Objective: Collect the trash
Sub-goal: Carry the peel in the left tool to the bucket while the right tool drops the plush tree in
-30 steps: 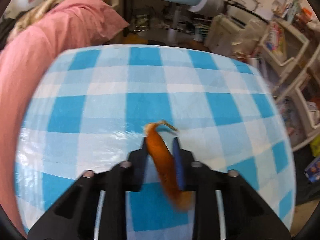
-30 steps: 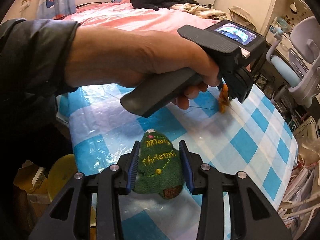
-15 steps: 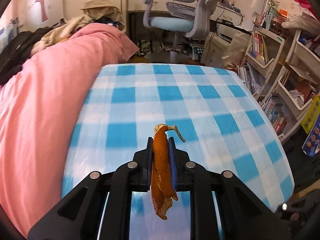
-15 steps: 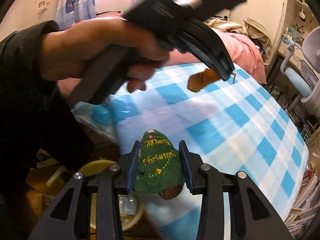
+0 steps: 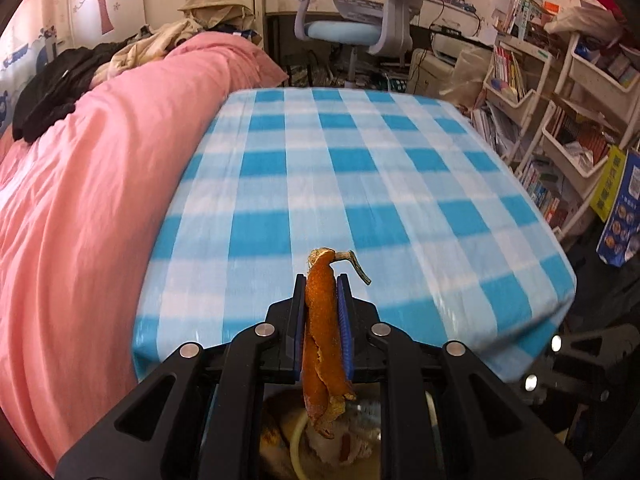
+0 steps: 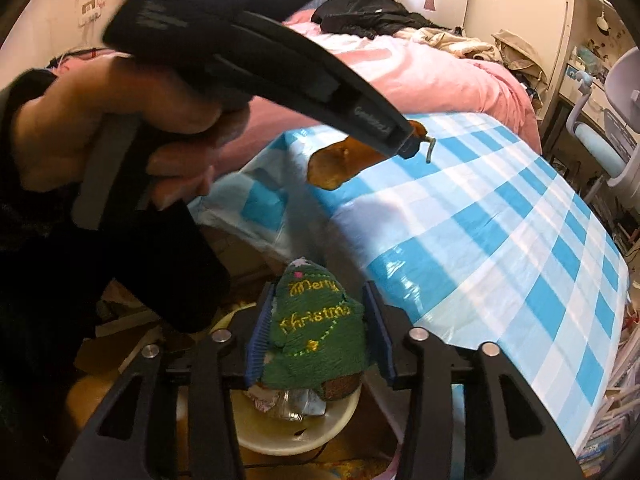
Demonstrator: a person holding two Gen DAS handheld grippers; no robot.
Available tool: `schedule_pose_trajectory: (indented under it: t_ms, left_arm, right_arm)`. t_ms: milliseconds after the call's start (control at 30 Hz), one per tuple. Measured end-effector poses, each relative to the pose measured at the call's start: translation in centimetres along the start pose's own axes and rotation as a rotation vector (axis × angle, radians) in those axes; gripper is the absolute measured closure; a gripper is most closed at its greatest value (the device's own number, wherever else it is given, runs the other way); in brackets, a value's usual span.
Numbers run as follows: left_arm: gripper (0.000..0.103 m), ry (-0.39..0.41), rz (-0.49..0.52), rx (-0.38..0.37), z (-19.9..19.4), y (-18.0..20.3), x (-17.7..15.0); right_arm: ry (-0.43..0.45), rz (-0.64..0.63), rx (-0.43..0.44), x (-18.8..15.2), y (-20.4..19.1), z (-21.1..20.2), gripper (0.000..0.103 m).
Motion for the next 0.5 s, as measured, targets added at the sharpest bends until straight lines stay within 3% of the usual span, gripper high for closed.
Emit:
schedule_pose_trajectory:
  t_ms: [233, 400, 433, 500]
  left_arm:
    - [0.089, -0.079, -0.010, -0.022, -1.3, 0.8, -5.6]
    - [0.087, -0.140, 0.015, -0.063, -2.0, 2.5, -9.2]
    - [0.084, -0.130, 0.024, -0.051, -2.3, 2.6, -9.4]
    - [0.053, -0.090, 0.043, -0.020, -3.0, 2.6, -9.3]
  right_arm:
    - [-0.019, 0.062, -0.079, -1.9, 0.0, -1.6, 0.040]
    - [0.011, 0.189, -0.206, -2.6, 2.4, -3.8, 0.026]
    - [0.016, 0.208, -0.229, -2.7, 2.8, -4.0, 0.021]
    - [0.030, 0.259, -0.315, -3.0, 3.9, -5.0, 0.011]
Point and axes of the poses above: each gripper's, at about its wrist camera, not at the fingertips, and z roughly the way its jaws point, y to its right, x to its top, the point moved 10 cm from there along z, roughly the way its jaws point, and after that the axes turned 2 degrees about y, right-handed, at the moved point
